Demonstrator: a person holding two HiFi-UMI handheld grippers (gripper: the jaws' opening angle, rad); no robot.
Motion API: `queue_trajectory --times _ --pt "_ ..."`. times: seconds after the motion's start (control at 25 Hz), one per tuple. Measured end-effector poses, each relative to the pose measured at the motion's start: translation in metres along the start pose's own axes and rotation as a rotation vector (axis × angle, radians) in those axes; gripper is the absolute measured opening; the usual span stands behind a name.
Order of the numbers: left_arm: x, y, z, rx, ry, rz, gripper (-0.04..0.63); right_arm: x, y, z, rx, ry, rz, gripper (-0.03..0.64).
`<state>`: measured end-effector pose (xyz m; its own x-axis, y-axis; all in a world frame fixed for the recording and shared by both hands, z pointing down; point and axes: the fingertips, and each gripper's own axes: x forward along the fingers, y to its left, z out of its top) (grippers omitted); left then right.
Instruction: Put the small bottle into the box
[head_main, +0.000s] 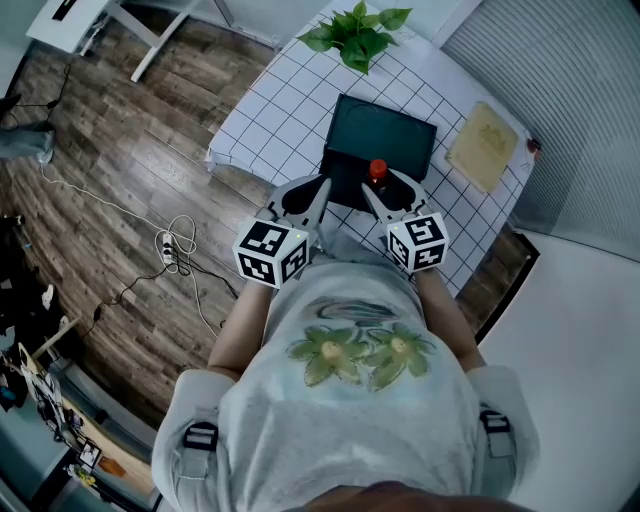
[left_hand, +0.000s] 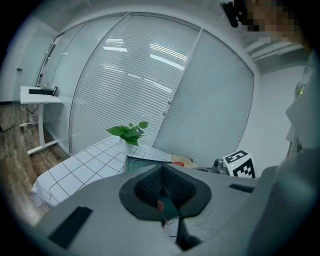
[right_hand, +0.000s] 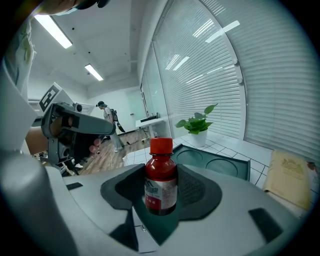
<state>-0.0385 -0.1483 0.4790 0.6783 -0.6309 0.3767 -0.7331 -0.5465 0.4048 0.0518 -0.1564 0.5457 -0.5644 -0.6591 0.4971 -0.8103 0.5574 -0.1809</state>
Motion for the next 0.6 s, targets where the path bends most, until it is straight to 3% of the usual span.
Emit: queue_trajectory --times 0.6 --pt "0.006 0.005 -0.004 -0.011 0.018 0.003 0.008 0.017 -0.007 -0.024 -0.009 0.083 0.009 0.202"
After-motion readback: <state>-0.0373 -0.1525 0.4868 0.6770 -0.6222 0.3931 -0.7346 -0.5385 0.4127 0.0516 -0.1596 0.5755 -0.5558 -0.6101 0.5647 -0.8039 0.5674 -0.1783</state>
